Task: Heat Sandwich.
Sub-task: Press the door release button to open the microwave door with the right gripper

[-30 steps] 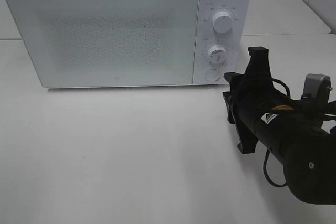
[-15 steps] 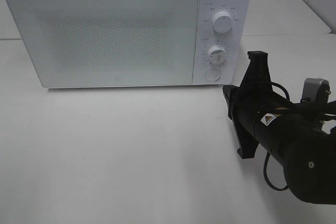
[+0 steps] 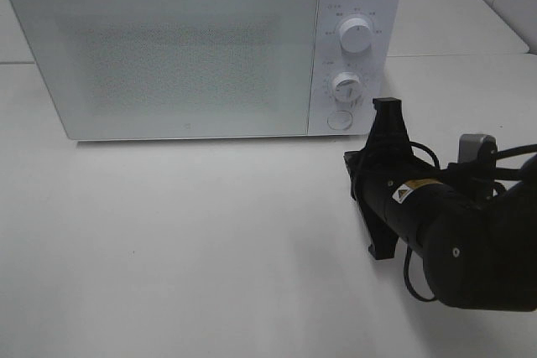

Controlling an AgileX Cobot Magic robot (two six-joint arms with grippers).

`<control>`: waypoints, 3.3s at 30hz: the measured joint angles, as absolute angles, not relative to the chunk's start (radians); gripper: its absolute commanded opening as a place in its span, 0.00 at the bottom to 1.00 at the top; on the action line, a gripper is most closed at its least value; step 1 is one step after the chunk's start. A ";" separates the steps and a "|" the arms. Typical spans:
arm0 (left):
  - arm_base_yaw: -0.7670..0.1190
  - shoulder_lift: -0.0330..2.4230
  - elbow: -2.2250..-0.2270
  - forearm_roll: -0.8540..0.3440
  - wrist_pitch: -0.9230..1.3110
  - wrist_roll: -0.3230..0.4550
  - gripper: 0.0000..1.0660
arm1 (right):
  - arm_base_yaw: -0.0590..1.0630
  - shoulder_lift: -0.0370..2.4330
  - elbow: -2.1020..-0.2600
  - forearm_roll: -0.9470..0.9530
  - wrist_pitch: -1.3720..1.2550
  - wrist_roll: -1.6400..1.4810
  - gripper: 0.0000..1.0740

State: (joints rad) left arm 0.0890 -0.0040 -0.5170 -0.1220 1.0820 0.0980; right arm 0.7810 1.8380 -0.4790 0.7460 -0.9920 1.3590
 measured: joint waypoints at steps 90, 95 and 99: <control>0.089 -0.004 -0.517 -0.122 1.082 0.098 0.92 | 0.532 2.167 -0.971 0.703 -0.820 1.215 0.00; 0.089 -0.004 -0.517 -0.122 1.082 0.098 0.92 | 0.532 2.167 -0.972 0.703 -0.814 1.215 0.00; 0.089 -0.004 -0.517 -0.122 1.082 0.098 0.92 | 0.531 2.167 -0.973 0.703 -0.799 1.215 0.00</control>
